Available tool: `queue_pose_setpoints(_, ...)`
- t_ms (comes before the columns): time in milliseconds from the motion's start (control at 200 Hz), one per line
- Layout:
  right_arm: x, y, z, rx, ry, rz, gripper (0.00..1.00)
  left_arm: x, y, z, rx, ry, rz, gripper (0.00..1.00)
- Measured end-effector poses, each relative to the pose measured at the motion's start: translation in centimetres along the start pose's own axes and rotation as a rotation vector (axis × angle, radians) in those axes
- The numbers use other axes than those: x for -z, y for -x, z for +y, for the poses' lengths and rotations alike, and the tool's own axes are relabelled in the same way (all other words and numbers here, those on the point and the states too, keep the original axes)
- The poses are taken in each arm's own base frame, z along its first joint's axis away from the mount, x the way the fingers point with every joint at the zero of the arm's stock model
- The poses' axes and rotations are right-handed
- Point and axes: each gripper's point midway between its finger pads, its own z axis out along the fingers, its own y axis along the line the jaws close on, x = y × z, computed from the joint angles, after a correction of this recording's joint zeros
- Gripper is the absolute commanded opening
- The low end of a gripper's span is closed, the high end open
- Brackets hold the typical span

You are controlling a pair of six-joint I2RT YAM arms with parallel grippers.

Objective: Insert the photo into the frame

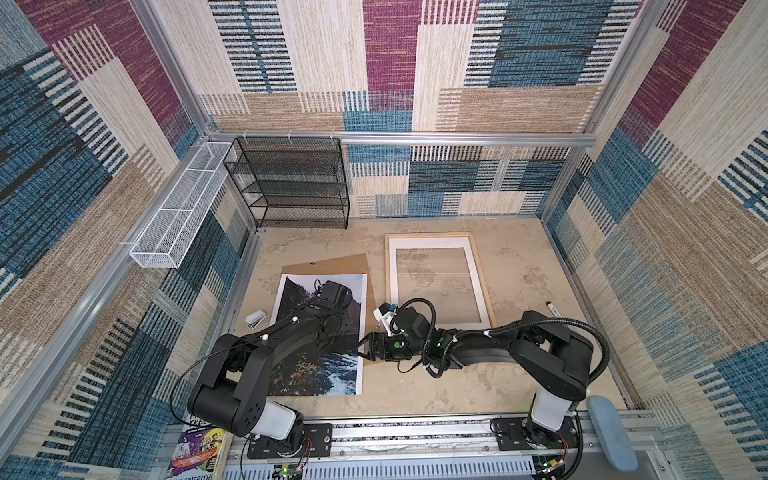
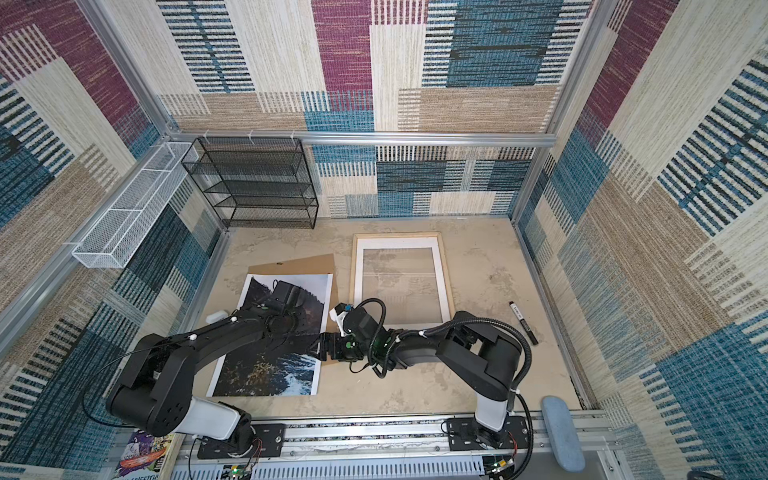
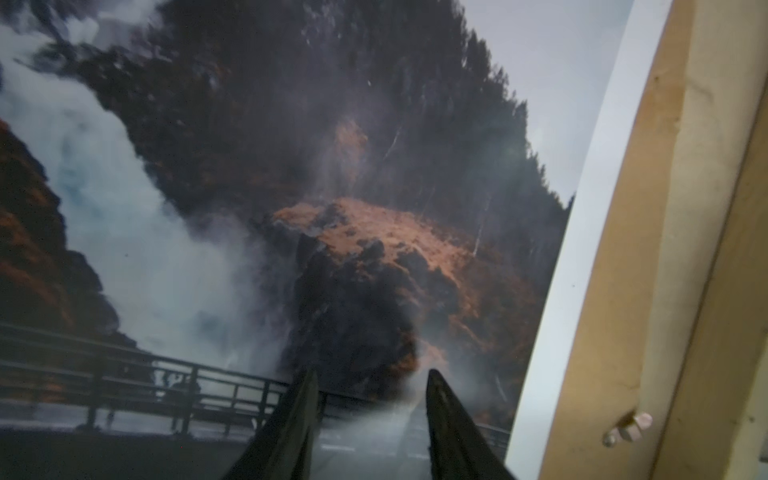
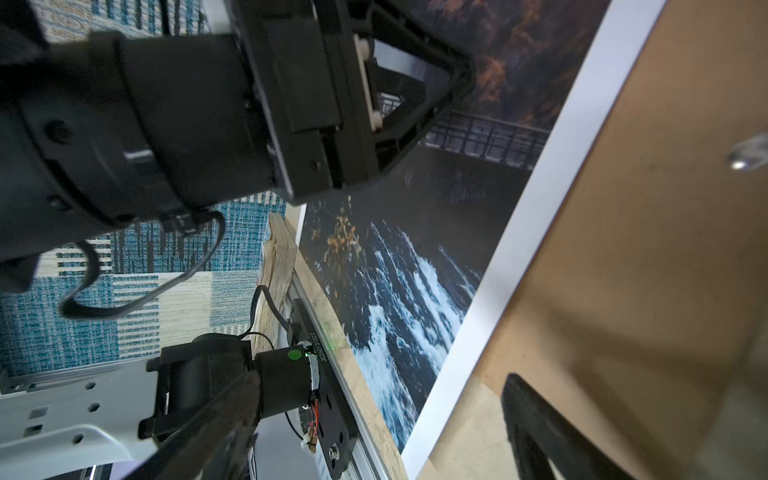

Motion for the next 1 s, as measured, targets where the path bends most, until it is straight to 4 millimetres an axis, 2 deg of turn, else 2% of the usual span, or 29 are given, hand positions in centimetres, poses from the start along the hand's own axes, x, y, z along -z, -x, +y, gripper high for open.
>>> queue_pose_setpoints(245, -0.9, 0.5, 0.1, -0.007, 0.018, -0.007, 0.92, -0.3, 0.2, -0.4, 0.001, -0.006, 0.01, 0.46)
queue_pose_setpoints(731, -1.6, -0.2, -1.5, -0.075, 0.005, 0.006, 0.91, -0.6, 0.6, -1.0, 0.0, -0.026, 0.014, 0.44)
queue_pose_setpoints(1001, -2.5, 0.0, -1.2, -0.082, 0.048, 0.007, 0.88, -0.4, 0.3, -1.4, 0.001, -0.057, 0.019, 0.43)
